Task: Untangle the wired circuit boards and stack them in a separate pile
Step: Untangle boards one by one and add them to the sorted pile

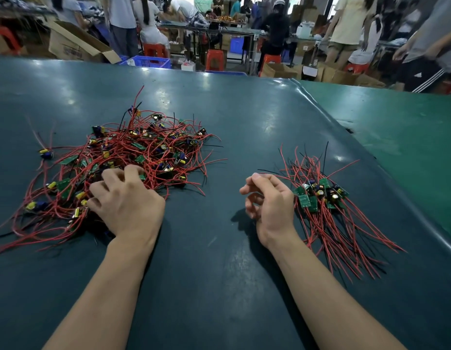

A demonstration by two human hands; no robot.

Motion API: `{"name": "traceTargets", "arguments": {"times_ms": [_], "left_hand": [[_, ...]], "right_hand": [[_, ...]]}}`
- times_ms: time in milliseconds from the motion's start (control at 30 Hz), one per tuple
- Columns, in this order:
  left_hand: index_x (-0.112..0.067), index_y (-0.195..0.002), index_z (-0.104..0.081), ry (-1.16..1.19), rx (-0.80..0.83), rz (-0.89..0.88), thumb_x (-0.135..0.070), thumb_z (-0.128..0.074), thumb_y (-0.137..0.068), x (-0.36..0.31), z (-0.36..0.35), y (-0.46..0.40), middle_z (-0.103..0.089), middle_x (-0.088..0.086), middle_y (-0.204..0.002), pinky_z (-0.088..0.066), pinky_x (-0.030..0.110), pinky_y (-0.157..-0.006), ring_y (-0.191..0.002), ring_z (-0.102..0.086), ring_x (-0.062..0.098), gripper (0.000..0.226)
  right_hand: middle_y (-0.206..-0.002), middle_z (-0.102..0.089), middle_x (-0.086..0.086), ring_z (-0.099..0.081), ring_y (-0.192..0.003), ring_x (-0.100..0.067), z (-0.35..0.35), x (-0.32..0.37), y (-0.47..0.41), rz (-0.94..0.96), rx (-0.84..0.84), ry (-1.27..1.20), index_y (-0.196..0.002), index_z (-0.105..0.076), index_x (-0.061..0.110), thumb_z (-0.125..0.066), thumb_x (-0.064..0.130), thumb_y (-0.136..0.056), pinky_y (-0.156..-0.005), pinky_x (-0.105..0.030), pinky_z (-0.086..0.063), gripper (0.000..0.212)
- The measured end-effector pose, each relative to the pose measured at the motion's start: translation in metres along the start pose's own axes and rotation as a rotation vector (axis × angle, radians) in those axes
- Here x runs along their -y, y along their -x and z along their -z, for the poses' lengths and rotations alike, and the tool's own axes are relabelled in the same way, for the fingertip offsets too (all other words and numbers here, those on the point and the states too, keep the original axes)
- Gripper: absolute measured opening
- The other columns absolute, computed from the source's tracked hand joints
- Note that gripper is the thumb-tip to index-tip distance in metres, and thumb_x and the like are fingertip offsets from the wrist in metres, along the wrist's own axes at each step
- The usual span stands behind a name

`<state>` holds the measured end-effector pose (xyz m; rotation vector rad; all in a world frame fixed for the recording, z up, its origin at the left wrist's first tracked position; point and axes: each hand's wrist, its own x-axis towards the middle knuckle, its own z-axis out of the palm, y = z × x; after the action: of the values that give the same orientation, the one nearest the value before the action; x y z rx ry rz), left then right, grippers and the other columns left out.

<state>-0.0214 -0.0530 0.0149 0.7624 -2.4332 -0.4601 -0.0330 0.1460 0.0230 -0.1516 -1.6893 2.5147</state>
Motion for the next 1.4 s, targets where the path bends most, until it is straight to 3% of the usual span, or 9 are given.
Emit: {"name": "traceTargets", "arguments": {"times_ms": [133,300,567,800,933,1000,1100,1233,1400], "left_hand": [[-0.012,-0.126,-0.059,0.043,-0.031,-0.006,0.0,-0.057,-0.081,0.007,0.002,-0.003,-0.059,0.023,-0.12,-0.035,0.052,-0.095,-0.11,-0.046,0.047,0.046],[-0.01,-0.123,-0.063,0.31,-0.276,-0.128,0.0,-0.056,-0.087,0.004,0.007,-0.004,-0.067,0.018,-0.113,-0.036,0.044,-0.095,-0.107,-0.055,0.041,0.038],[0.003,-0.111,-0.068,0.602,-0.66,-0.685,0.004,-0.059,-0.094,-0.012,0.011,-0.002,-0.065,0.021,-0.114,-0.042,0.029,-0.098,-0.105,-0.06,0.032,0.019],[-0.003,-0.12,-0.058,0.843,-0.263,-1.209,0.011,-0.064,-0.084,-0.051,-0.006,0.044,-0.053,0.015,-0.125,-0.041,0.039,-0.104,-0.117,-0.054,0.03,0.039],[-0.005,-0.116,-0.056,0.918,-0.052,-1.233,0.019,-0.062,-0.078,-0.056,-0.015,0.052,-0.051,0.013,-0.12,-0.045,0.044,-0.102,-0.115,-0.056,0.035,0.045],[-0.005,-0.119,-0.054,0.928,-0.002,-1.246,0.014,-0.055,-0.085,-0.057,-0.016,0.053,-0.051,0.015,-0.121,-0.047,0.046,-0.1,-0.114,-0.057,0.034,0.039],[-0.004,-0.123,-0.052,0.954,-0.005,-1.213,0.009,-0.056,-0.089,-0.06,-0.016,0.054,-0.058,0.022,-0.118,-0.047,0.049,-0.1,-0.111,-0.059,0.033,0.036],[-0.003,-0.126,-0.05,0.917,-0.074,-1.148,0.005,-0.067,-0.084,-0.062,-0.016,0.059,-0.062,0.021,-0.118,-0.048,0.042,-0.101,-0.112,-0.061,0.031,0.046],[0.001,-0.119,-0.059,0.94,-0.041,-0.803,0.004,-0.073,-0.079,-0.059,-0.014,0.057,-0.065,0.006,-0.111,-0.046,0.025,-0.098,-0.103,-0.063,0.018,0.043]], "right_hand": [[-0.057,-0.063,-0.004,-0.043,-0.038,-0.012,-0.001,-0.002,0.002,0.007,0.023,0.034,-0.071,-0.059,0.012,-0.058,0.009,-0.094,-0.038,-0.017,-0.026,0.023],[-0.056,-0.063,-0.004,-0.044,-0.039,-0.012,0.002,0.0,0.001,-0.001,0.0,0.014,-0.072,-0.06,0.013,-0.058,0.009,-0.094,-0.039,-0.017,-0.027,0.022],[-0.057,-0.063,-0.003,-0.043,-0.039,-0.011,0.002,-0.002,-0.001,-0.018,0.014,0.039,-0.074,-0.059,0.012,-0.058,0.011,-0.094,-0.042,-0.018,-0.027,0.021],[-0.07,-0.066,0.0,-0.054,-0.053,-0.013,-0.002,-0.004,0.006,-0.079,0.345,0.099,-0.085,-0.071,0.015,-0.054,0.025,-0.098,-0.048,-0.021,-0.033,0.024],[-0.076,-0.065,0.003,-0.06,-0.068,-0.009,0.004,-0.003,0.006,-0.173,0.443,-0.154,-0.087,-0.067,0.016,-0.041,-0.001,-0.097,-0.054,-0.019,-0.047,0.032],[-0.09,-0.063,-0.004,-0.06,-0.081,-0.015,0.004,-0.001,0.006,-0.216,0.478,-0.194,-0.101,-0.061,0.01,-0.049,0.003,-0.09,-0.067,-0.025,-0.048,0.018],[-0.12,-0.057,-0.014,-0.051,-0.11,-0.026,0.004,0.0,0.005,-0.33,0.444,-0.31,-0.13,-0.052,0.002,-0.056,0.012,-0.083,-0.095,-0.032,-0.037,0.048],[-0.098,-0.063,-0.008,-0.055,-0.089,-0.017,0.008,0.004,-0.001,-0.367,0.338,-0.526,-0.11,-0.058,0.011,-0.065,0.012,-0.073,-0.079,-0.026,-0.037,0.037],[-0.08,-0.069,-0.007,-0.066,-0.068,-0.015,0.007,0.006,-0.007,-0.189,0.212,-0.387,-0.094,-0.063,0.008,-0.065,-0.001,-0.07,-0.066,-0.021,-0.051,0.025]]}}
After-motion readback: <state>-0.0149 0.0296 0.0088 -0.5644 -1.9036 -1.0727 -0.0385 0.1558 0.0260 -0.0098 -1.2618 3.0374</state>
